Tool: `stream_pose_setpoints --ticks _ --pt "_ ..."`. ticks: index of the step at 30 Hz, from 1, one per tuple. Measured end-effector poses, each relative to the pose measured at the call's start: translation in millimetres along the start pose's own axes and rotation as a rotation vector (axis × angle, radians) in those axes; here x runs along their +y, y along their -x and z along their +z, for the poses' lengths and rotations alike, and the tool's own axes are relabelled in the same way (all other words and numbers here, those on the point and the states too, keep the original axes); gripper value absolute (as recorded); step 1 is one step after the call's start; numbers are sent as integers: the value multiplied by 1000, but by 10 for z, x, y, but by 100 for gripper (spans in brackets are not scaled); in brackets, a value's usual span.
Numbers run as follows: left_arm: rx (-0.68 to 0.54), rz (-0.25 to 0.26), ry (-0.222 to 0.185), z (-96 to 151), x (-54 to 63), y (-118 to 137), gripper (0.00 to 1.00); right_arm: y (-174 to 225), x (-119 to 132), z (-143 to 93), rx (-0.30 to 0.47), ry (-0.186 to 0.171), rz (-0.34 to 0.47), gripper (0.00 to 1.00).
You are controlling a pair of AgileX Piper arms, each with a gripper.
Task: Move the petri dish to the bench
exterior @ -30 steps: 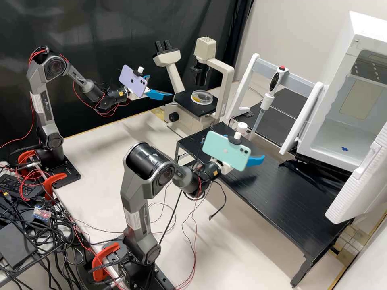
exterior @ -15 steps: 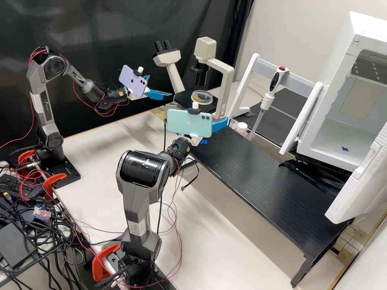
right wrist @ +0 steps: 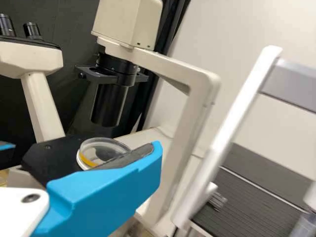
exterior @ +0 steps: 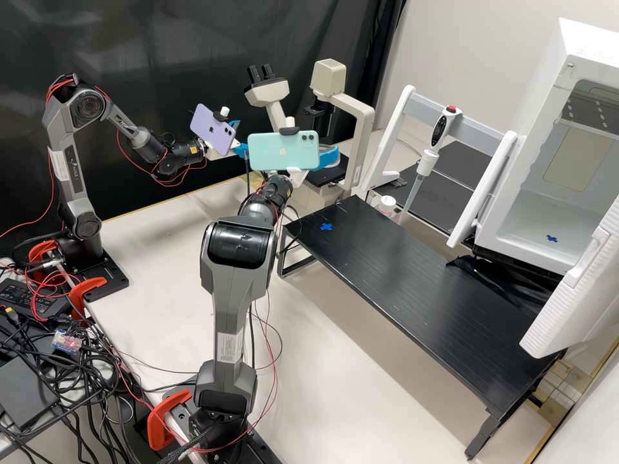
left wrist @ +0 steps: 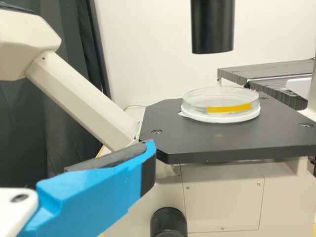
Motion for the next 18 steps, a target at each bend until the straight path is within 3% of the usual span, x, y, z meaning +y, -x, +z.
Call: stream_pose_setpoints --ticks 5,9,18 --pt "0 0 0 0 0 0 100 -291 -59 -12 -16 1 -75 100" --pt "0 0 0 0 0 0 100 -563 -24 -4 -34 -29 -123 100" --pt "0 0 0 0 0 0 100 -1017 8 165 -87 -192 -196 100"
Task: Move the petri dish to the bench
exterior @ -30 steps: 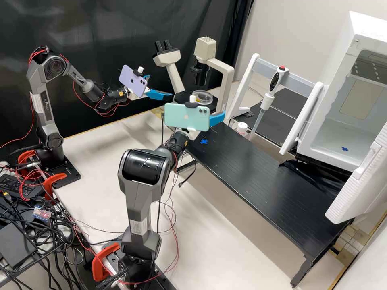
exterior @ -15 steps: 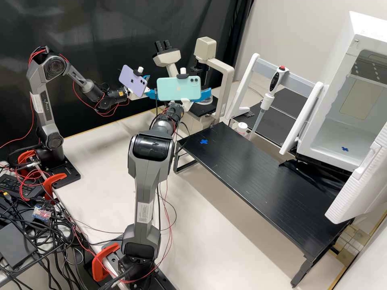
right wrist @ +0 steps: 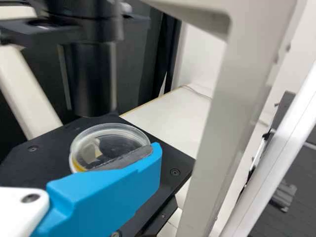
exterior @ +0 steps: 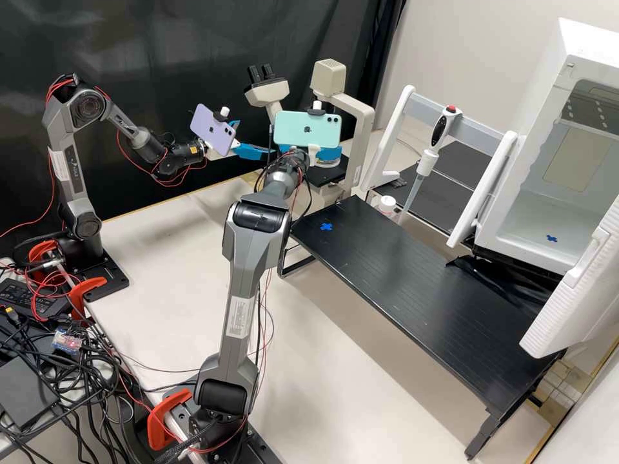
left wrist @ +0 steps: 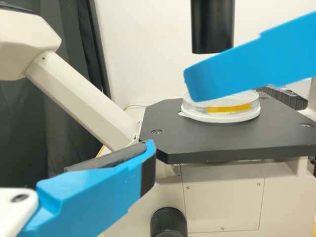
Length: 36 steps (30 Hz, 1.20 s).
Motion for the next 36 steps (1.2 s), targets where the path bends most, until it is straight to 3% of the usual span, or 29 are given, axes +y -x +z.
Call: stream_pose_setpoints --ticks 1,6,12,16,26,30,36 --pt "0 0 0 0 0 0 100 -23 -1 8 0 -1 -5 100" --pt "0 0 0 0 0 0 100 -225 -16 31 11 -73 -23 100" --pt "0 0 0 0 0 0 100 -379 -126 126 -8 -119 -36 100" --pt "0 0 0 0 0 0 100 -428 -180 201 -36 -115 -29 100" --pt "0 0 0 0 0 0 100 -535 -224 281 -119 -36 26 100" --pt "0 0 0 0 0 0 100 -571 -311 266 -118 -5 12 100" --pt "0 0 0 0 0 0 100 -623 -443 264 -127 -21 -21 100"
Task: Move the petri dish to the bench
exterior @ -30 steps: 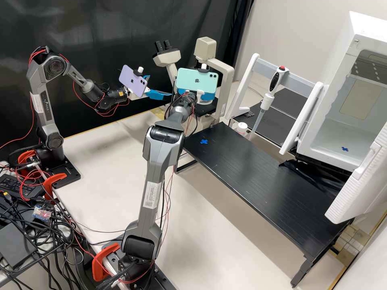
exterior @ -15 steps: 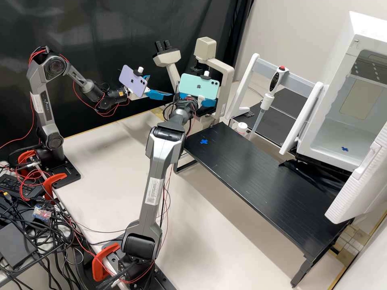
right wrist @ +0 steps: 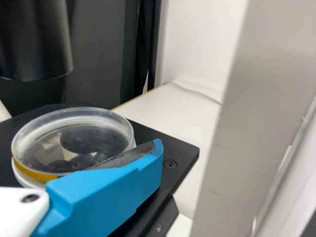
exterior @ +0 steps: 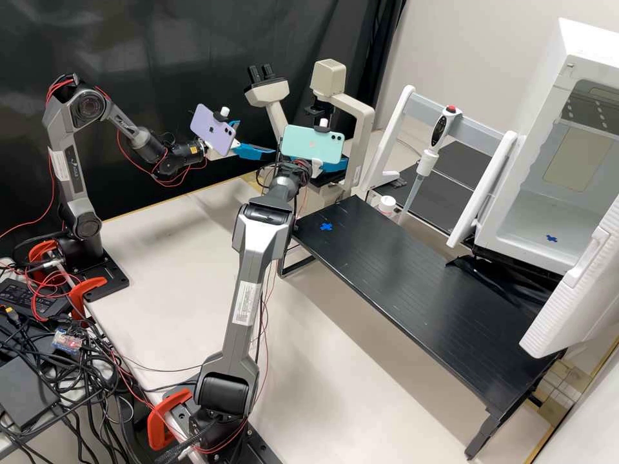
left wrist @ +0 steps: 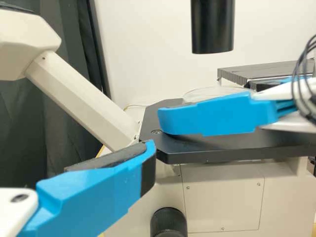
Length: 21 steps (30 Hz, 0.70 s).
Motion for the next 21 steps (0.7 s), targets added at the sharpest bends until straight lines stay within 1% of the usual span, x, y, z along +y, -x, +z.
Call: stream_pose_setpoints --ticks 7,8,17,21 --pt "0 0 0 0 0 0 100 -38 -75 8 -4 3 -15 100" --pt "0 0 0 0 0 0 100 -42 -80 12 -5 3 -16 0" --pt "0 0 0 0 0 0 100 -54 -107 23 -8 -4 -21 0" --pt "0 0 0 0 0 0 100 -61 -118 30 -9 -12 -25 0"
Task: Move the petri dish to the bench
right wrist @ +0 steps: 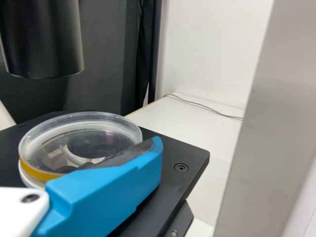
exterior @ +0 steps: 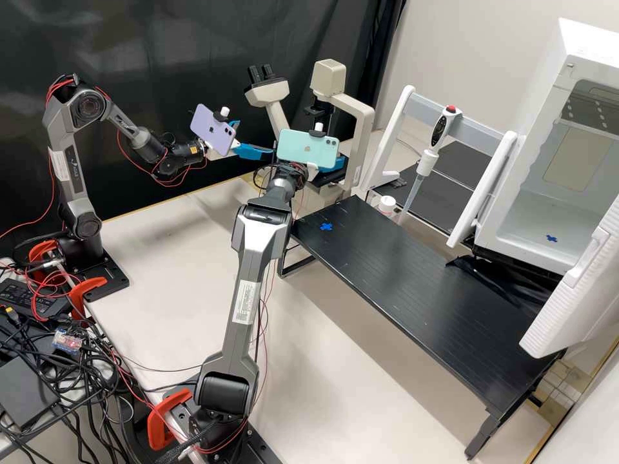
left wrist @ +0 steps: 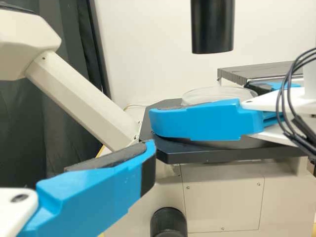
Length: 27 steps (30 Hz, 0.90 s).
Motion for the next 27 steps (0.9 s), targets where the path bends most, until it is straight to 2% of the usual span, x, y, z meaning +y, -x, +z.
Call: stream_pose_setpoints --ticks 27 --pt "0 0 0 0 0 0 100 -16 -56 15 14 -2 -27 0"
